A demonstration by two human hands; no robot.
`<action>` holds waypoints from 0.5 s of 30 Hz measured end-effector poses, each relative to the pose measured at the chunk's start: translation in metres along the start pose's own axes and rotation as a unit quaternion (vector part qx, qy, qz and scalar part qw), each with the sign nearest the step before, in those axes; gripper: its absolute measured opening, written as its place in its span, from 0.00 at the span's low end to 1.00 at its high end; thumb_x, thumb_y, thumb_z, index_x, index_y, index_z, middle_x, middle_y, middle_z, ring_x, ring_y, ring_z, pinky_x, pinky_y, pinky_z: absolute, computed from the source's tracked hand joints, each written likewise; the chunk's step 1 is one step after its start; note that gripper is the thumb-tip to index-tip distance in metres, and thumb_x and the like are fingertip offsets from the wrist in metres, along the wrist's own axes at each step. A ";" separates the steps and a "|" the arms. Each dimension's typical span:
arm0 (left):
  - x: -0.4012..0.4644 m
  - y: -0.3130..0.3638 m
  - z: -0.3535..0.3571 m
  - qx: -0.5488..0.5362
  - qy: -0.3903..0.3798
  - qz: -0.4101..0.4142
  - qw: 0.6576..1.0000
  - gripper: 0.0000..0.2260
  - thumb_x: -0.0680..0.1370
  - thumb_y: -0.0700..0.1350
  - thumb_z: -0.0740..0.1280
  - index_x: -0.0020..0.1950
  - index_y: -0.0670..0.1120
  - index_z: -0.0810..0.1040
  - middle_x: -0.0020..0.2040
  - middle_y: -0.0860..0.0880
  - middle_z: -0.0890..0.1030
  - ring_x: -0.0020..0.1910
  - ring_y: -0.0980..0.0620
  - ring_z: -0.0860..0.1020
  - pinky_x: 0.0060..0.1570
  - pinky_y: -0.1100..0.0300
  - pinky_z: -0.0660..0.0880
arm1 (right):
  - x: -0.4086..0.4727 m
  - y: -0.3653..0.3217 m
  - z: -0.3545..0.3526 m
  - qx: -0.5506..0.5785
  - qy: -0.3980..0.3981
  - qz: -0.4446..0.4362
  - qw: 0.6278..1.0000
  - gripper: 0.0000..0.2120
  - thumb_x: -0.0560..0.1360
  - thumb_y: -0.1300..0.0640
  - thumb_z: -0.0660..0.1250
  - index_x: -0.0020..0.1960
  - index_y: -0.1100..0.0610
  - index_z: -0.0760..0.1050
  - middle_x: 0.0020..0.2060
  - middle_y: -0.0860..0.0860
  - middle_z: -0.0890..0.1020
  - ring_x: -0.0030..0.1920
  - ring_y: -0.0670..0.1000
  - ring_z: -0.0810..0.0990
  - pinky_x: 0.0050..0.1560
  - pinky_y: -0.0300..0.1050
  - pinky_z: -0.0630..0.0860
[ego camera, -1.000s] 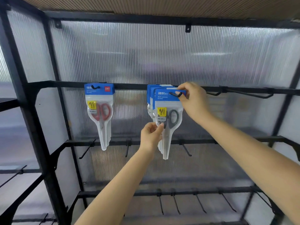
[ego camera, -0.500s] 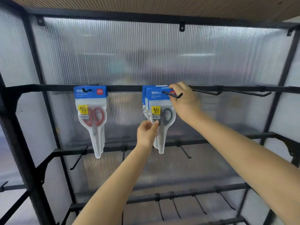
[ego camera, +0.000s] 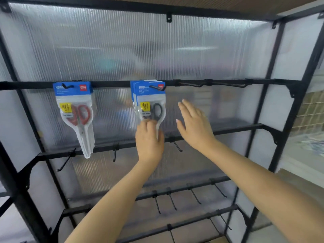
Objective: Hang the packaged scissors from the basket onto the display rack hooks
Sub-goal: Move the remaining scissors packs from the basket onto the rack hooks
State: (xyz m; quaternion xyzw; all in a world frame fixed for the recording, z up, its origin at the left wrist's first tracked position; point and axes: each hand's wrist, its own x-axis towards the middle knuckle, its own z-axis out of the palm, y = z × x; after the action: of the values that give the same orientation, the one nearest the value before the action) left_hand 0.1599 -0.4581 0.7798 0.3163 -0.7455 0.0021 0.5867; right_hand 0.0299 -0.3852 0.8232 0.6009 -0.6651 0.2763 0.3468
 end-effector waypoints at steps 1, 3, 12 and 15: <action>-0.008 0.006 0.004 0.006 -0.035 0.055 0.998 0.07 0.71 0.37 0.66 0.49 0.39 0.73 0.46 0.39 0.78 0.42 0.40 0.76 0.38 0.52 0.73 | -0.013 0.007 -0.002 -0.012 -0.007 0.005 1.000 0.24 0.74 0.58 0.69 0.66 0.66 0.70 0.65 0.62 0.73 0.62 0.61 0.75 0.60 0.55 0.73; -0.027 0.022 0.013 0.007 -0.120 0.119 0.986 0.08 0.71 0.41 0.59 0.48 0.42 0.71 0.46 0.41 0.78 0.41 0.41 0.76 0.38 0.54 0.73 | -0.042 0.022 -0.008 -0.033 -0.023 0.023 0.999 0.24 0.72 0.58 0.70 0.65 0.66 0.71 0.63 0.61 0.75 0.61 0.60 0.76 0.58 0.55 0.74; -0.119 0.161 0.081 -0.030 -0.373 0.241 0.896 0.15 0.67 0.44 0.61 0.48 0.38 0.80 0.51 0.39 0.82 0.49 0.41 0.82 0.49 0.45 0.78 | -0.218 0.120 -0.074 -0.138 -0.152 0.217 0.954 0.22 0.69 0.54 0.68 0.58 0.66 0.76 0.54 0.62 0.80 0.52 0.60 0.81 0.48 0.54 0.79; -0.158 0.225 0.093 -0.102 -0.423 0.264 0.861 0.17 0.71 0.41 0.65 0.57 0.34 0.77 0.58 0.36 0.78 0.57 0.39 0.78 0.60 0.44 0.72 | -0.282 0.141 -0.116 -0.173 -0.164 0.300 0.924 0.27 0.63 0.57 0.77 0.58 0.66 0.76 0.53 0.62 0.81 0.51 0.60 0.81 0.48 0.54 0.78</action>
State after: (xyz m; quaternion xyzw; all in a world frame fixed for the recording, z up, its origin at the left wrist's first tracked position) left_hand -0.0099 -0.2388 0.6953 0.0165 -0.9735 -0.0530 0.2216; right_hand -0.0845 -0.1051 0.6773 0.3407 -0.8992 0.1457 0.2327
